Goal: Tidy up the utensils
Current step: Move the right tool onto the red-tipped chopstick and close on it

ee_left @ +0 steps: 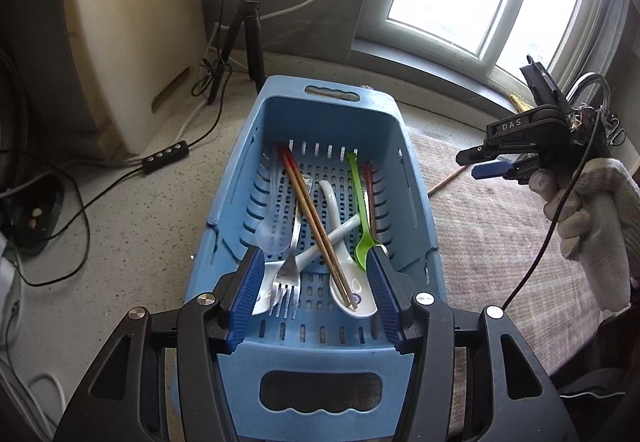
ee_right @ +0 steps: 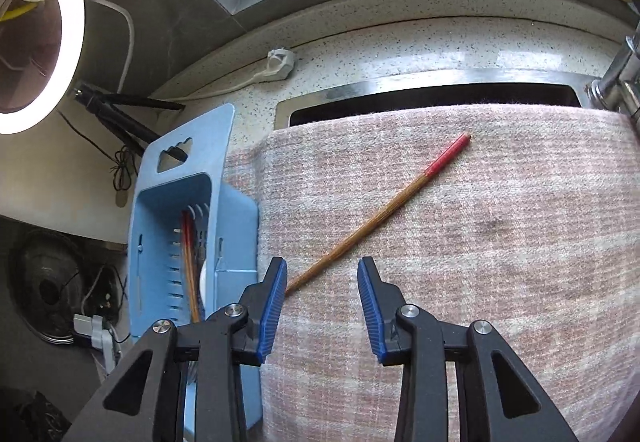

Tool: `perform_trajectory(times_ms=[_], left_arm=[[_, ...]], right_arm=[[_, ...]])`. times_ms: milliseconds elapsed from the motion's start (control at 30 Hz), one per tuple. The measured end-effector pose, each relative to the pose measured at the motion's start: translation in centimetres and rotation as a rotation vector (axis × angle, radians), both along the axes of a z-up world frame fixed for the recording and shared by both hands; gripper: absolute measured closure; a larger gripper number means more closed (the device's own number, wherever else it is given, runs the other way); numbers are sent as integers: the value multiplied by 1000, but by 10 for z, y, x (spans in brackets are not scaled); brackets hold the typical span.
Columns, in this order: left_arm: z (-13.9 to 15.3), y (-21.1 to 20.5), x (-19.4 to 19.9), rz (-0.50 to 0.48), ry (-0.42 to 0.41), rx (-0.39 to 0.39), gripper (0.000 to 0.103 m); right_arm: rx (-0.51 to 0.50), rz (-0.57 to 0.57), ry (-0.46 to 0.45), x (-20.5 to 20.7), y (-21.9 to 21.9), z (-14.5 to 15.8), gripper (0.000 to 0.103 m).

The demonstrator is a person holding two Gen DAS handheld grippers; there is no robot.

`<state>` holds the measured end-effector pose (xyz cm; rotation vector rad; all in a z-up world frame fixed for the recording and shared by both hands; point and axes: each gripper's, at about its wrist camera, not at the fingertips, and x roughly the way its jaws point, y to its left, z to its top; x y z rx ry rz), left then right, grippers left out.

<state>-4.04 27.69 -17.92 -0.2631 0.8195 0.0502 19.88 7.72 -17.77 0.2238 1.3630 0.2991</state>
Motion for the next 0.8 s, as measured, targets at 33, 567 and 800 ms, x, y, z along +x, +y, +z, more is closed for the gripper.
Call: perform_trajectory(times_ms=[33,567,800], left_arm=[[-1,1,-2,6,0,-4,51],[-11,16,-25,85,4,-36,51],[-10,11,-21,73,6,-36,51]], right_arm=[[-12,-4,13,4,2,-5,78],[-117,-83,111,29,5,-39,84],[-101,-117,167,30,4,-42,84]])
